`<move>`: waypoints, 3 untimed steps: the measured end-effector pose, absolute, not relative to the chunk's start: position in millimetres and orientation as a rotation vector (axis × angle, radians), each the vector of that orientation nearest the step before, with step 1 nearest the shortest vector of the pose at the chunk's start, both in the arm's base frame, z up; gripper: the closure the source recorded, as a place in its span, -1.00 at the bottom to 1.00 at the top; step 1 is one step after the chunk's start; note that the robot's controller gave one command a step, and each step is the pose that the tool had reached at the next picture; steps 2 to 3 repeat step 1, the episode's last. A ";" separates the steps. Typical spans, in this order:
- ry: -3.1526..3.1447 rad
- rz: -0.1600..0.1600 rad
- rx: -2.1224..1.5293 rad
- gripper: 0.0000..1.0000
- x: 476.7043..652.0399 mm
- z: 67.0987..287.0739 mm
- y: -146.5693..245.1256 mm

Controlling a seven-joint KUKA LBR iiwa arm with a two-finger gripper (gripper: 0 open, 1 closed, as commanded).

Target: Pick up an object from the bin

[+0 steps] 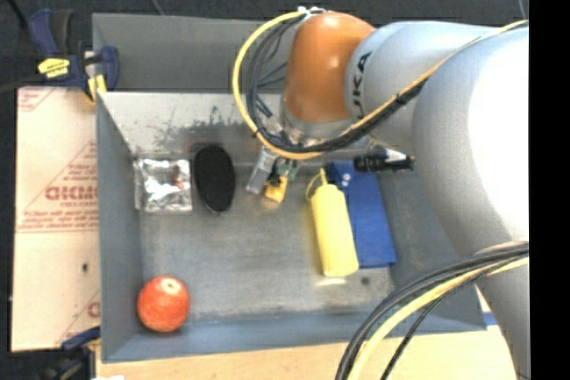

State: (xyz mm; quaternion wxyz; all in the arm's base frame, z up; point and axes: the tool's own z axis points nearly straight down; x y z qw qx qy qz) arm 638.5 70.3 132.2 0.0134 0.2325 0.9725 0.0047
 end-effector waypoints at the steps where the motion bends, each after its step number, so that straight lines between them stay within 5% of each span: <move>1: 3.078 0.006 0.451 1.00 633.6 152.5 108.2; 3: 3.078 0.006 0.451 1.00 633.6 152.5 108.2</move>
Offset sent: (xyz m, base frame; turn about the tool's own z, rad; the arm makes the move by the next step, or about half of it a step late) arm -0.0561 0.0391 0.0473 0.0847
